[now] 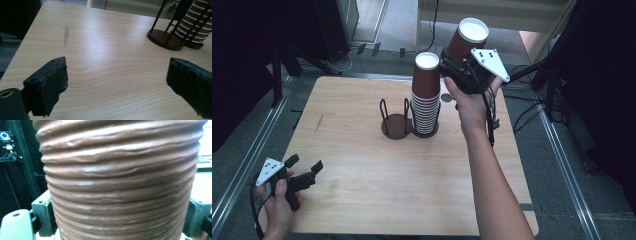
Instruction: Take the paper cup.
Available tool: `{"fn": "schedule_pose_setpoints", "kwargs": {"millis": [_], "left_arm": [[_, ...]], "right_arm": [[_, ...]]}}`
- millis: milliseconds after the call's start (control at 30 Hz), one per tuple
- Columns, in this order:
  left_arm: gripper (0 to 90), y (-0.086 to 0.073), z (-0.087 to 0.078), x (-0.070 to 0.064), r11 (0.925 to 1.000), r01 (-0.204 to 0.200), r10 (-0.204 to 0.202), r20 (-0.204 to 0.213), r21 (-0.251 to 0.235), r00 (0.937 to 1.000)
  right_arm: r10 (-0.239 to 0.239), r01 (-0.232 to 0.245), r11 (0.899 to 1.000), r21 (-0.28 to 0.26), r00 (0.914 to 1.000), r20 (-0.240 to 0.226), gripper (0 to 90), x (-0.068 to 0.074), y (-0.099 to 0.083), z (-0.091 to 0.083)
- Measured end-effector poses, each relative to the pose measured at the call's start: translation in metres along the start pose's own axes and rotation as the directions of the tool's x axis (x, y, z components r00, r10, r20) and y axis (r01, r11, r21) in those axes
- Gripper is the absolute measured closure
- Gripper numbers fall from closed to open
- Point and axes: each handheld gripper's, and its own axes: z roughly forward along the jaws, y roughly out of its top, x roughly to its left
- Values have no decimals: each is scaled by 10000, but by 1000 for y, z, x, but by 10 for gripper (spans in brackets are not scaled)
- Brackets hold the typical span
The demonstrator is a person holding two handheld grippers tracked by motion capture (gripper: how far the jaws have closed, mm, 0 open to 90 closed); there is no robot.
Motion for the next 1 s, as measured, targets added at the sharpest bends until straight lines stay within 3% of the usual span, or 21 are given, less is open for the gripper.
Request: {"fn": "schedule_pose_setpoints", "kwargs": {"millis": [100, 200, 300, 433, 600, 733, 833, 1000], "left_arm": [[64, 0, 2, -1, 10000, 24, -23, -129, 32, 9999], [62, 1, 2, -1, 9993, -65, 68, -97, 358, 9999], [0, 2, 1, -2, 9989, -128, 124, 94, 448, 9999], [0, 2, 0, 0, 9973, -41, 23, 246, 736, 9997], [0, 3, 0, -2, 9974, -182, 158, 361, 691, 9992], [0, 3, -1, -1, 9977, -189, 148, 637, 653, 9979], [0, 5, -3, 0, 9980, -158, 112, 735, 618, 9972], [0, 9, -5, -2, 9986, -7, -64, 1339, 534, 9910]], "right_arm": [[4, -4, 10000, 20, 10000, 83, 110, -7, -2, -7], [-93, 92, 10000, 19, 9998, 152, 110, -12, -4, -14], [-65, 65, 10000, 63, 9999, 141, 110, -16, -8, -21], [-195, 191, 9997, 178, 9996, 213, 110, -19, -15, -31], [-198, 188, 9991, 388, 9995, 235, 110, -22, -25, -42], [-411, 403, 9986, 346, 9989, 212, 109, -23, -32, -51], [-314, 309, 9986, 421, 9995, 98, 109, -23, -37, -58], [-197, 203, 9985, 503, 9997, -111, 108, -22, -48, -71]]}}
